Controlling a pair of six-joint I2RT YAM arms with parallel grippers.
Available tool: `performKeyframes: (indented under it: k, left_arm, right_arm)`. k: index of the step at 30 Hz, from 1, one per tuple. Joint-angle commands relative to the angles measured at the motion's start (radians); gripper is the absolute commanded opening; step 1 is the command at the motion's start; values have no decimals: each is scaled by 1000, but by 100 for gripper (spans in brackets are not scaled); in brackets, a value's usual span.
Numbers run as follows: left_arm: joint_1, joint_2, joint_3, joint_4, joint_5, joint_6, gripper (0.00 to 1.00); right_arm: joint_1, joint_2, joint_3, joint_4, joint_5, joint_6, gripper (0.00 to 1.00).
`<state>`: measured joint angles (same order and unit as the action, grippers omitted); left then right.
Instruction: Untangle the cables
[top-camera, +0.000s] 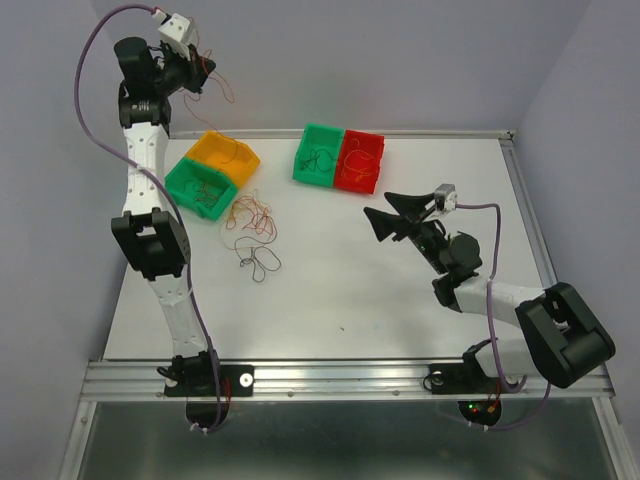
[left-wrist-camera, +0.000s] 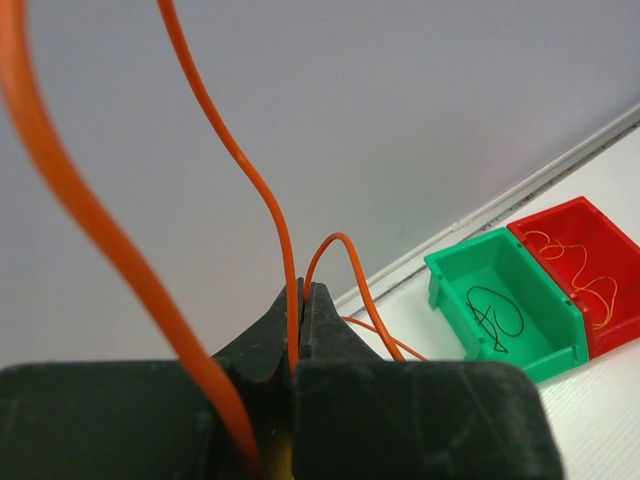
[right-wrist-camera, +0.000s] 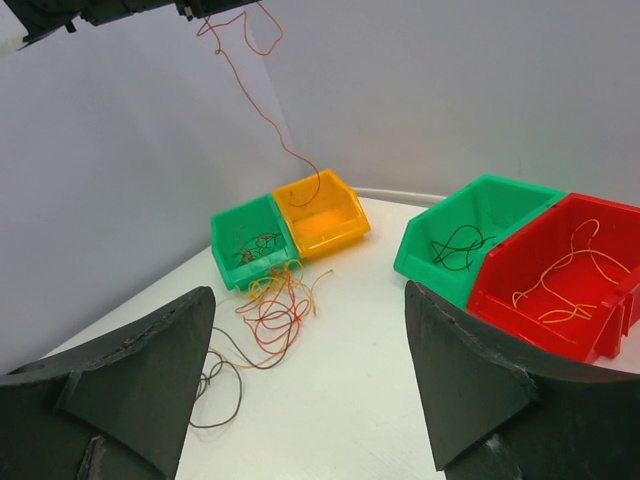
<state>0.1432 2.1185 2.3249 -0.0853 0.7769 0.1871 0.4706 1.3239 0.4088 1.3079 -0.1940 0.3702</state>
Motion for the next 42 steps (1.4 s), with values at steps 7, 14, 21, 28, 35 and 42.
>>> performKeyframes:
  k: [7,14,21,28,35,42]
  left_arm:
    - [26,9,-113,64,2,89,0]
    - [26,27,-231,67,-33,166,0]
    - [25,14,-311,-10,-102,253,0]
    - [3,29,-366,-120,-246,377,0]
    - [-77,103,-308,-204,-457,488,0]
    - [-122,207,-211,-269,-577,561,0]
  right_arm:
    - [-6,-37,-33,323,-13,-2,81]
    - [-6,-74,-83,323,-27,18,81]
    - [-6,-84,-110,321,-22,27,81]
    - [-6,-68,-116,323,-22,35,80]
    - [-4,-64,-125,329,-27,42,80]
    - [-4,-95,-159,327,-12,29,80]
